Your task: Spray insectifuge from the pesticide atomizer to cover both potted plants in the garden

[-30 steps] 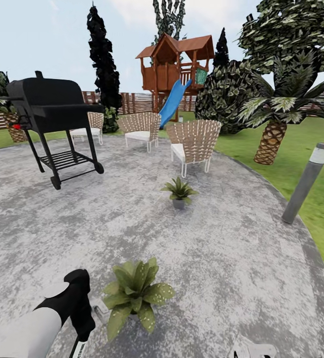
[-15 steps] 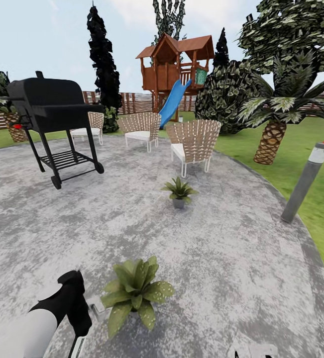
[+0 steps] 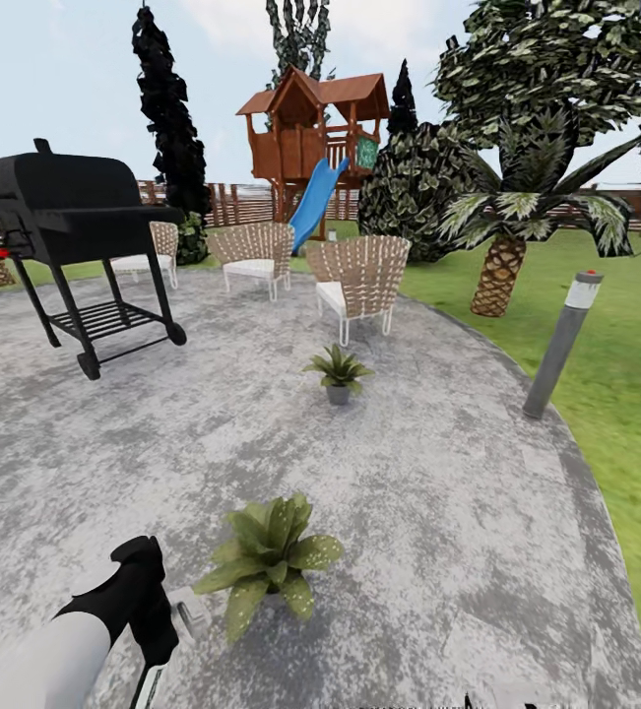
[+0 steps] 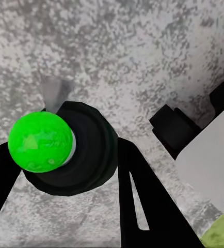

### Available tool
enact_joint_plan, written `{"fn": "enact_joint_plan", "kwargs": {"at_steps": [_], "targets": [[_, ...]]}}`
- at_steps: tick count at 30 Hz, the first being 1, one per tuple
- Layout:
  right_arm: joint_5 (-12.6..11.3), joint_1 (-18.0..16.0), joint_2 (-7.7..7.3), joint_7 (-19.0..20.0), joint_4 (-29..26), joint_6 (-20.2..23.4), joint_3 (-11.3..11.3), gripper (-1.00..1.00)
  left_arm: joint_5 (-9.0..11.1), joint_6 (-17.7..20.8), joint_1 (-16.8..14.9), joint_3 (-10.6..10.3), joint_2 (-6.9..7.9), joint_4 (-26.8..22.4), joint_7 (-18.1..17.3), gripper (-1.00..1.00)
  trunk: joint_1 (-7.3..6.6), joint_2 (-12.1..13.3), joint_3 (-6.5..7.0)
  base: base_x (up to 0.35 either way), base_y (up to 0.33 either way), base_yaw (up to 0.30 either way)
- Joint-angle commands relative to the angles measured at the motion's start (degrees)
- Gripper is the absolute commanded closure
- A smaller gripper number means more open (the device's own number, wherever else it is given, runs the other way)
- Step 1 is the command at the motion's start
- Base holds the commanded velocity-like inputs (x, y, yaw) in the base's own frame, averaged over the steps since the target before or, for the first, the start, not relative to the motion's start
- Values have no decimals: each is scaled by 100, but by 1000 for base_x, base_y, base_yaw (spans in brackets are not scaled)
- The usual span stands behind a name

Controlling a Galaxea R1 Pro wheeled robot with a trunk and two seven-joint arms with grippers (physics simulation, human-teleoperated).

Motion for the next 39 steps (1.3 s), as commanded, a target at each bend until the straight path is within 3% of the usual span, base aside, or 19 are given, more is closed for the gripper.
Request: {"fn": "enact_joint_plan", "kwargs": {"at_steps": [1, 13, 23, 31, 35, 39], "targets": [[-25, -5, -1, -26, 7, -14, 48, -100, -30, 57, 0, 26, -4, -10, -38, 100, -1, -2, -5, -5, 301, -287], [-26, -5, -1, -26, 7, -12, 47, -100, -30, 57, 0, 10, -35, -21, -38, 100, -1, -2, -5, 68, 319, -287], [-26, -5, -1, -26, 7, -15, 46, -100, -92, 87, -79, -10, -2, -28, -94, 100, -1, -2, -5, 2, 24, -287], [-24, -5, -9, -26, 6, -20, 48, -100, -92, 91, -176, -18, -8, -30, -99, 100, -1, -2, -5, -142, 35, -49], [-17, -5, -10, -26, 7, -20, 48, -100, -92, 113, -391, -13, -14, -30, -112, 100, -1, -2, -5, -291, 170, -1], [-24, -5, -4, -26, 7, -15, 48, -100, -92, 487, -504, -25, -50, -30, -141, 100, -1, -2, -5, -47, 291, 0]]}}
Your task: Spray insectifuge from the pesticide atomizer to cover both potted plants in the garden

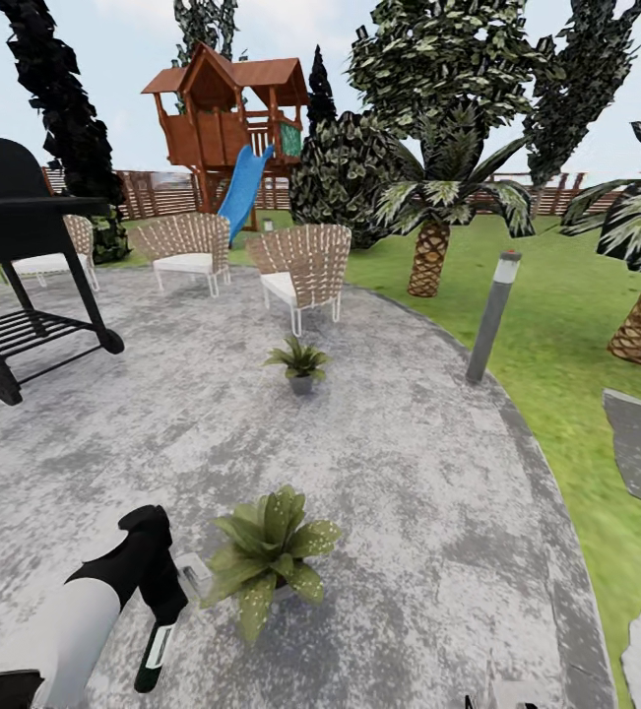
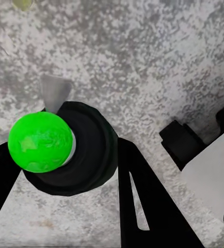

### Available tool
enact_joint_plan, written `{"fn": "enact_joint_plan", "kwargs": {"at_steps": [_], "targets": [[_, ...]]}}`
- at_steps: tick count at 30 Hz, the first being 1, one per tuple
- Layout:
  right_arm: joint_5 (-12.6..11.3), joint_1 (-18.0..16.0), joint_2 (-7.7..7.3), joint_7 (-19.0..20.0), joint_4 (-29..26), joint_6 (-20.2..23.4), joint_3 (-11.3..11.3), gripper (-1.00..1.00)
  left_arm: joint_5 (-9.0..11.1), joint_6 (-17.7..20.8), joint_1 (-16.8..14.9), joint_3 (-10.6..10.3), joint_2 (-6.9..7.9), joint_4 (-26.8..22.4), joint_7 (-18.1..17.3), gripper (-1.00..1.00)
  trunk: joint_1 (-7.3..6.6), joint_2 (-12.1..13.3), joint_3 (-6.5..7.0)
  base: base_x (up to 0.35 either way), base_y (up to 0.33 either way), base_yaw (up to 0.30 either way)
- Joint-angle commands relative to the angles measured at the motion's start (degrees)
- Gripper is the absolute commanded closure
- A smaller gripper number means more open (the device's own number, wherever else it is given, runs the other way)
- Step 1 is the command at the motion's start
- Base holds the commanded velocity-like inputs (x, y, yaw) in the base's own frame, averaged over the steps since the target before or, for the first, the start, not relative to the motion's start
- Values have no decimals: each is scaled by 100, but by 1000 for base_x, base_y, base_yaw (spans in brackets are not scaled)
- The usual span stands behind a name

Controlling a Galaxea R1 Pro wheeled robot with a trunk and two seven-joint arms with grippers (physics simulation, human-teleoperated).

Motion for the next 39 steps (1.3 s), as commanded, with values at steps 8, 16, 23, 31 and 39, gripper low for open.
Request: {"fn": "enact_joint_plan", "kwargs": {"at_steps": [8, 16, 23, 31, 39], "targets": [[-27, -5, 2, -27, 6, -11, 48, -100, -40, 92, -7, 3, -26, -4, -43, 100, 0, -2, -5, 77, 332, -183], [-27, -5, -1, -27, 6, -11, 40, -100, -54, 88, 10, -4, -27, 1, -43, 100, 0, -2, -5, -47, 335, -263], [-27, -5, -1, -27, 6, -11, 40, -100, -47, 92, 9, -4, 2, 1, -43, 100, 0, -2, -5, -167, 313, -265], [-27, -5, 1, -27, 6, -11, 40, -100, -46, 92, 42, -2, -17, 1, -43, 100, 0, -2, -5, -91, 316, -264], [-27, -5, -2, -27, 6, -11, 40, -100, -37, 92, 33, 11, -51, 0, -39, 100, 0, -2, -5, 215, 154, -264]]}}
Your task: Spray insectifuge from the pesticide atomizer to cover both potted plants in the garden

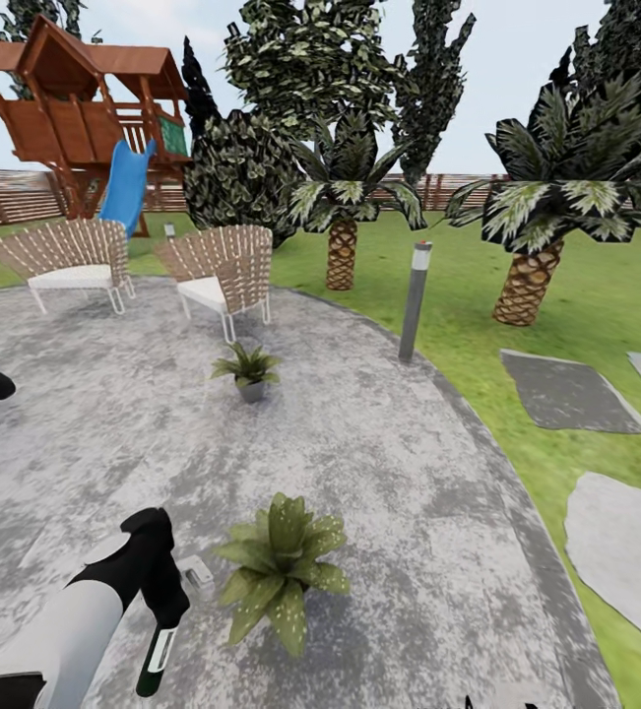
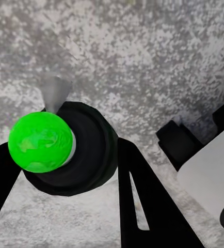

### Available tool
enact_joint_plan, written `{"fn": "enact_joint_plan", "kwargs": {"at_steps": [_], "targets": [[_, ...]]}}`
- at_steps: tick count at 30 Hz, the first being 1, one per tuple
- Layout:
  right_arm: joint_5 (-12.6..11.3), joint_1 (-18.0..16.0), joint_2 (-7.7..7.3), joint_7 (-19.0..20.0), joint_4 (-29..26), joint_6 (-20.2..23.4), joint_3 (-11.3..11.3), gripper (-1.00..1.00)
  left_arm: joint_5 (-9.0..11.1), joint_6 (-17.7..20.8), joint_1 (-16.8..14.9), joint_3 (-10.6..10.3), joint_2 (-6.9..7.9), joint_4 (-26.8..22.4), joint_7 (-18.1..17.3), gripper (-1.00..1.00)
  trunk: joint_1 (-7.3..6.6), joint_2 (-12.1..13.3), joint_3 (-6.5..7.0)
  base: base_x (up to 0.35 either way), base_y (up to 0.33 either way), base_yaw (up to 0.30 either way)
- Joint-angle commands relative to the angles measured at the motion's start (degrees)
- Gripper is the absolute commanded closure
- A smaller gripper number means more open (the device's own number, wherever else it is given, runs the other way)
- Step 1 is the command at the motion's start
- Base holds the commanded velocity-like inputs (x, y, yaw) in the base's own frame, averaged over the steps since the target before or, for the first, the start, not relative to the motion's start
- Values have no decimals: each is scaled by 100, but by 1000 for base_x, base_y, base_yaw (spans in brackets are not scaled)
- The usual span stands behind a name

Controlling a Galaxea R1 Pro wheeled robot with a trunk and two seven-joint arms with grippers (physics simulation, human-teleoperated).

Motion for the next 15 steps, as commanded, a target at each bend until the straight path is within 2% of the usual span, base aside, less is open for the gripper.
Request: {"fn": "enact_joint_plan", "kwargs": {"at_steps": [1, 6, 13, 15], "targets": [[-26, -5, 1, -24, 6, -12, 48, -100, -43, 46, 13, 36, -9, -7, -44, 100, 0, -2, -5, 43, 12, -264], [-26, -5, -4, -24, 6, -12, 48, -100, -51, 34, 32, 14, -82, 0, -34, 100, 0, -2, -5, 9, 3, -264], [-26, -5, -4, -24, 6, -12, 48, -100, -49, 30, 40, -11, -69, 0, -30, 100, 0, -2, -5, 0, 0, -260], [-26, -5, -4, -24, 2, -15, 48, -100, -47, 29, 39, -12, -58, 0, -30, 100, 0, -2, -5, 0, 0, -131]]}}
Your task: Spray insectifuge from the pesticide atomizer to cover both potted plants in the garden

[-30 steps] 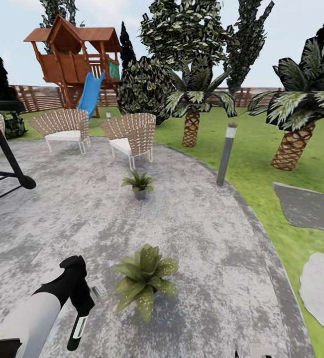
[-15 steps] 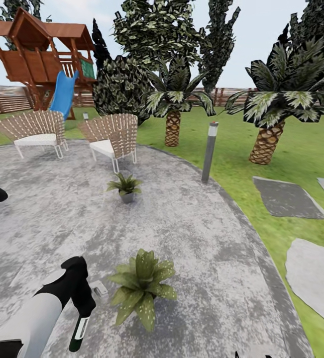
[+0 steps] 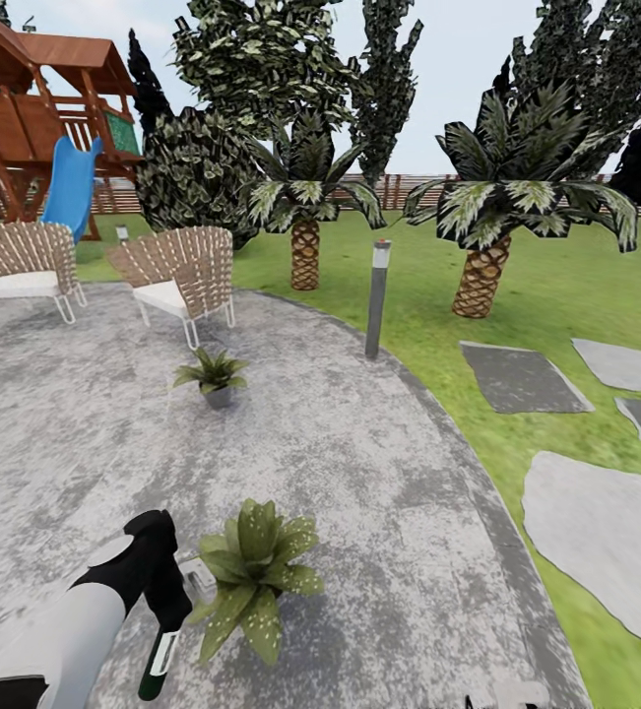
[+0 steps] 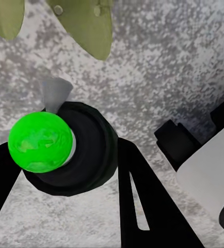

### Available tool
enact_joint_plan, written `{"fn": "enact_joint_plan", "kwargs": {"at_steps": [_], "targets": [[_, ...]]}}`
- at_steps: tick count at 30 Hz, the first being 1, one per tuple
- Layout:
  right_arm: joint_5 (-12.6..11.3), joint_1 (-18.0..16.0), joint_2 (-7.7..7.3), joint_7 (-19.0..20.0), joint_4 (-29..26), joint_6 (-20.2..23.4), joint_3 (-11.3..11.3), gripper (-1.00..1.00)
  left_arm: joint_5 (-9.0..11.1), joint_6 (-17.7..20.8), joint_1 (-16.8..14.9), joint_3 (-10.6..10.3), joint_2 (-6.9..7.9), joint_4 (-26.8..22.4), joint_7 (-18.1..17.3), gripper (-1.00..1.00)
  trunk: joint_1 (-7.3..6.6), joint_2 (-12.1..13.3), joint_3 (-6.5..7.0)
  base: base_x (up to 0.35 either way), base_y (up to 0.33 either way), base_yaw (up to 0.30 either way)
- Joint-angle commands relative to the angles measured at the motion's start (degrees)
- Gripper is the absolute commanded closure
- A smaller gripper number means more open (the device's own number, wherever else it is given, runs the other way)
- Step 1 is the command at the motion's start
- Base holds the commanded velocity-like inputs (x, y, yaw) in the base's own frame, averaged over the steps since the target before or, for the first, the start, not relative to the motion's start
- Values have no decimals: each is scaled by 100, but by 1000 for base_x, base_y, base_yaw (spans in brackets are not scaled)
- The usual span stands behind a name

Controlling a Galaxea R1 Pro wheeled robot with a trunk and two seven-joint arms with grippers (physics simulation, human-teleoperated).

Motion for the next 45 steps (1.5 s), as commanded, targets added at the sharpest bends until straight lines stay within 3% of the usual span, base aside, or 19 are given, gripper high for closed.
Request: {"fn": "enact_joint_plan", "kwargs": {"at_steps": [1, 6, 10, 12, 16, 19, 26, 38, 45], "targets": [[-26, -3, 0, -24, 5, -15, 49, -100, -40, 54, -2, 29, 5, -8, -40, 100, -1, -2, -5, 0, 0, -42], [-18, -3, 0, -24, 7, -18, 56, -100, -48, 49, 7, 42, 84, -4, -8, 100, -1, -2, -5, 0, 0, -9], [-17, -3, 0, -24, 7, -14, 56, -100, -42, 29, 23, 44, 299, 38, -10, 100, -1, -2, -5, 0, 0, 0], [-17, -3, 0, -24, 7, -12, 56, -100, -42, 30, 24, 57, 260, 64, -2, 100, -1, -2, -5, 0, 0, 0], [-17, -3, 0, -24, 7, -9, 56, -100, -46, 43, 24, 63, -7, 58, 3, 100, -1, -2, -5, 0, 0, 0], [-17, -3, 0, -24, 7, -9, 56, -100, -47, 43, 24, 53, -70, 47, 2, 100, -1, -2, -5, 0, 0, 0], [-17, -3, 0, -24, 7, -9, 56, -100, -50, 4, 111, 62, 24, 78, -3, 100, -1, -2, -5, 0, 0, 0], [-26, -3, 8, -24, 4, -9, 53, -100, -47, 26, 193, 64, 3, 52, 75, 100, -1, -2, -5, -84, 146, -115], [-26, -3, 9, -24, 3, -9, 55, -100, -52, -15, 409, 71, 37, 56, 454, 100, -1, -2, -5, -1, 100, -287]]}}
